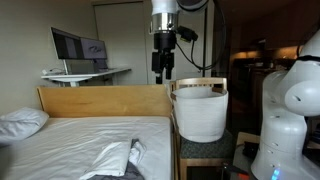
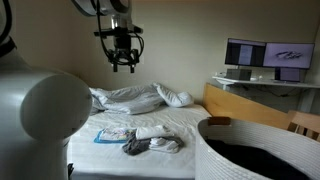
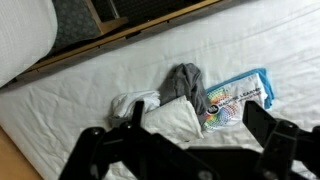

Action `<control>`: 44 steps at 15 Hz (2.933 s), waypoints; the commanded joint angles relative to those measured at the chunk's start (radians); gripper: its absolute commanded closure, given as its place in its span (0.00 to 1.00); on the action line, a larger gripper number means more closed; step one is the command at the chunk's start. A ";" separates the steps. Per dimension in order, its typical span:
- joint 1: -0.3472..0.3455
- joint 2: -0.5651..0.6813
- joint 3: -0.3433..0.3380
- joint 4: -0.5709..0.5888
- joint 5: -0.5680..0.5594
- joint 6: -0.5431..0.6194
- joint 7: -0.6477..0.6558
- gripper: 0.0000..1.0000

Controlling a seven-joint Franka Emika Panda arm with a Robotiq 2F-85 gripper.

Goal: Put the clothes in the laundry bag

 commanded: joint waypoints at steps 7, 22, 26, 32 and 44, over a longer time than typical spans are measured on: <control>0.035 0.412 0.478 0.333 -0.157 -0.102 0.577 0.00; 0.356 1.057 0.149 0.774 -0.414 -0.354 0.777 0.00; 0.375 1.067 0.148 0.817 -0.421 -0.370 0.792 0.00; 0.445 1.152 0.042 0.920 -0.447 -0.212 0.827 0.00; 0.556 1.537 -0.269 1.149 -0.631 -0.034 1.129 0.00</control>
